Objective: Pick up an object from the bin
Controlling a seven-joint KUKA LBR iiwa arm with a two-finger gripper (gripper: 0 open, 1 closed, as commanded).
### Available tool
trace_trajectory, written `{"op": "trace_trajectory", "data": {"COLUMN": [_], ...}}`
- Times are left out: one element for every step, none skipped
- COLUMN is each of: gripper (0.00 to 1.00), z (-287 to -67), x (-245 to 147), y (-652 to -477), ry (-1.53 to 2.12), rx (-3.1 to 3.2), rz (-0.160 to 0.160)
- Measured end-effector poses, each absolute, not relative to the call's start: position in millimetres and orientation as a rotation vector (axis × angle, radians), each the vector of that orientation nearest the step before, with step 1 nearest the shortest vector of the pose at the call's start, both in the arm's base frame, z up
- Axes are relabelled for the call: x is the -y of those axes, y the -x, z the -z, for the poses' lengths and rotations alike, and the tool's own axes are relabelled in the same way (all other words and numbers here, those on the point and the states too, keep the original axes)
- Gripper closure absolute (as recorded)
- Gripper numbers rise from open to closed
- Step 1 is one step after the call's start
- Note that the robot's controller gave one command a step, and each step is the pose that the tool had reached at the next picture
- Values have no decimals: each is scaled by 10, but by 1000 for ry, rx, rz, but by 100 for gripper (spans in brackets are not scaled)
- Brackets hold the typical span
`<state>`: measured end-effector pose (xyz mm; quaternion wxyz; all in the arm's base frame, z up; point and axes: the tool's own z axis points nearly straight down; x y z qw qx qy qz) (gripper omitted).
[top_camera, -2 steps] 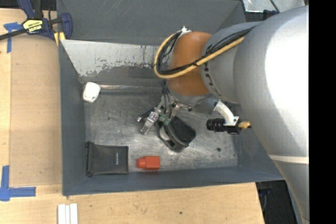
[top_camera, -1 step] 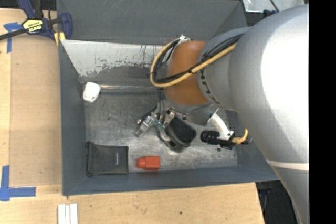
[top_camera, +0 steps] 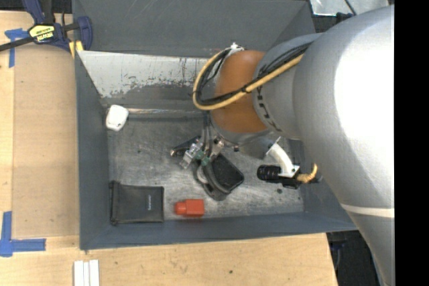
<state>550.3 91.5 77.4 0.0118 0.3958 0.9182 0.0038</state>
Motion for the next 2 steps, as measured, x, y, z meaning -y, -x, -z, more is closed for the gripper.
{"op": "trace_trajectory", "data": {"gripper": [100, 100], "z": [-1333, -1913], "x": [-900, -888], "y": [-5507, -5509], "ry": [-1241, -1238], "rx": [-2885, -2886], "rz": [1, 0]}}
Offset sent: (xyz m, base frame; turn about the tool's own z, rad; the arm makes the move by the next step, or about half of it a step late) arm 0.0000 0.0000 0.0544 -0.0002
